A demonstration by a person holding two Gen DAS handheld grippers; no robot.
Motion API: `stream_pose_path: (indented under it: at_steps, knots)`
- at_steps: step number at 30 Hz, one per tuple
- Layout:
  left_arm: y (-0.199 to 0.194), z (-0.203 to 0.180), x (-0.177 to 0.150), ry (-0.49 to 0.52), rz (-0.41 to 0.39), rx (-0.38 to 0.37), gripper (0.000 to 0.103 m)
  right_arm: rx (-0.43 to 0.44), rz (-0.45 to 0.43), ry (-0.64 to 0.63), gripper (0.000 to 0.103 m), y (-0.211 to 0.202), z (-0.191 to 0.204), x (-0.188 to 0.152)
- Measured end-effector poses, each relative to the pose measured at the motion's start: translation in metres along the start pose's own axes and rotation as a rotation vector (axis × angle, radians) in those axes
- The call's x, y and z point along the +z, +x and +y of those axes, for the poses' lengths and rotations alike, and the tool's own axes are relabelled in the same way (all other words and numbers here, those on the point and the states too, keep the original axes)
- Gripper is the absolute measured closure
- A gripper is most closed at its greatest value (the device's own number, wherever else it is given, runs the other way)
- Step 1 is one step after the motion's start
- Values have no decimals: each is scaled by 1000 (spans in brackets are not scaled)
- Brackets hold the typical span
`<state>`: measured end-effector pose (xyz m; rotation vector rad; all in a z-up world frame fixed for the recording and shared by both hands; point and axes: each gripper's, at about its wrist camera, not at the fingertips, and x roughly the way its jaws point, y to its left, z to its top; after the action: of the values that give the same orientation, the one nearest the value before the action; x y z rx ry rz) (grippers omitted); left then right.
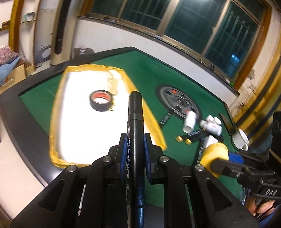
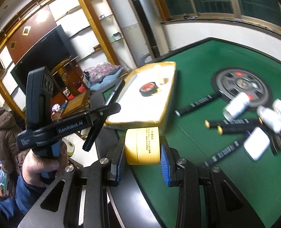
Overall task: Organize rigid objects
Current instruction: 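Carry the yellow roll and marker into the tray and open both grippers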
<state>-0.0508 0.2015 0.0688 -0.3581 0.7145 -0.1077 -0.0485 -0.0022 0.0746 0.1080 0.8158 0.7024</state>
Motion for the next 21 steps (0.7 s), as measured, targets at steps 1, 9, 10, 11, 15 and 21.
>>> stream_pose_path:
  at_steps: [1, 9, 10, 11, 15, 21]
  knots:
    - [2, 5, 2, -9, -2, 8, 89, -2, 5, -2, 74, 8, 3, 7]
    - [31, 38, 30, -89, -20, 50, 89, -11, 29, 47, 74, 79, 7, 51]
    - [36, 41, 31, -99, -24, 53, 89, -14, 36, 61, 74, 88, 6, 53]
    - [39, 44, 31, -106, -23, 62, 89, -16, 40, 69, 74, 96, 6, 56]
    - [59, 56, 24, -127, 5, 83, 89, -36, 67, 80, 74, 127, 7, 58]
    - [63, 62, 13, -127, 26, 115, 89, -63, 108, 31, 74, 151, 14, 52]
